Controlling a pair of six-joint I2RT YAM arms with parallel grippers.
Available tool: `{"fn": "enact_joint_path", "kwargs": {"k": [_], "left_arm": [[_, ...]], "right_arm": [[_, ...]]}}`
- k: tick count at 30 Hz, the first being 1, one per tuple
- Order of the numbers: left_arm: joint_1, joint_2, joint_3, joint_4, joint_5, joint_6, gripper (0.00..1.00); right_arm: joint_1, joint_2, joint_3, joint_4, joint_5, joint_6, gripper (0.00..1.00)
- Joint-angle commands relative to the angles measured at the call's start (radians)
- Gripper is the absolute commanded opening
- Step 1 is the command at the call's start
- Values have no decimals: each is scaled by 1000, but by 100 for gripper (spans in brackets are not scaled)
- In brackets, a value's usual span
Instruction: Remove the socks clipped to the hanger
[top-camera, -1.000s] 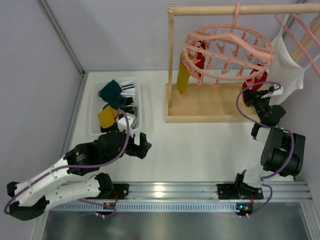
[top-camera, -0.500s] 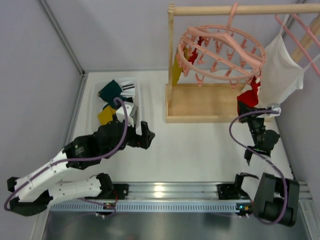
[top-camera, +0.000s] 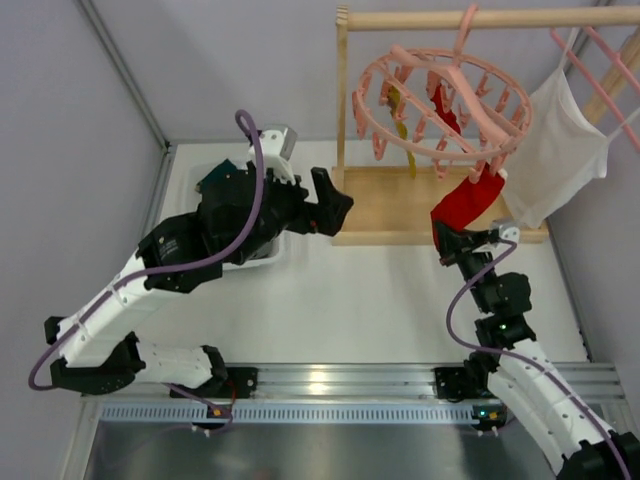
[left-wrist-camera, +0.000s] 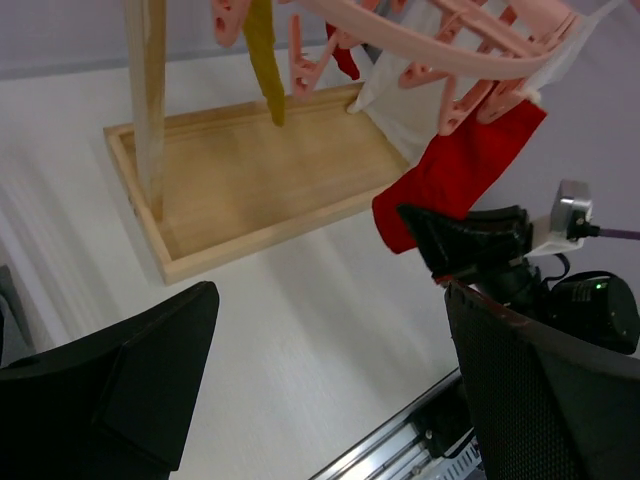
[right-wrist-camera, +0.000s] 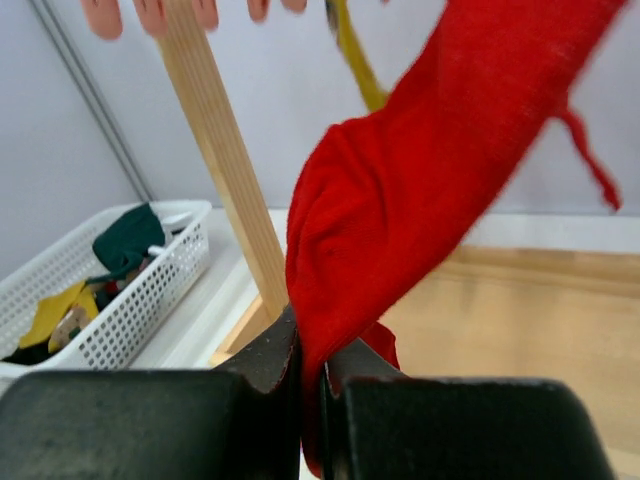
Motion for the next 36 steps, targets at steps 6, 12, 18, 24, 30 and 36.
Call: {"fn": "enact_joint_path", "kwargs": {"k": [6, 12, 18, 24, 30, 36], "left_arm": [[-20, 185, 264, 23, -90, 109, 98], [-20, 311, 383, 21, -110, 185, 99], [-20, 363, 462, 18, -157, 241, 99], [-20, 411, 477, 21, -179, 297, 99], [-19, 472, 514, 23, -169, 336, 98], [-16, 514, 554, 23, -195, 341, 98]], "right_arm": [[355, 155, 133, -69, 451, -88, 0], [575, 375, 214, 54, 660, -134, 0], [711, 572, 313, 129, 771, -159, 0], [780, 690, 420, 116, 838, -183, 0], [819, 725, 442, 134, 852, -194, 0], [831, 730, 435, 145, 855, -194, 0]]}}
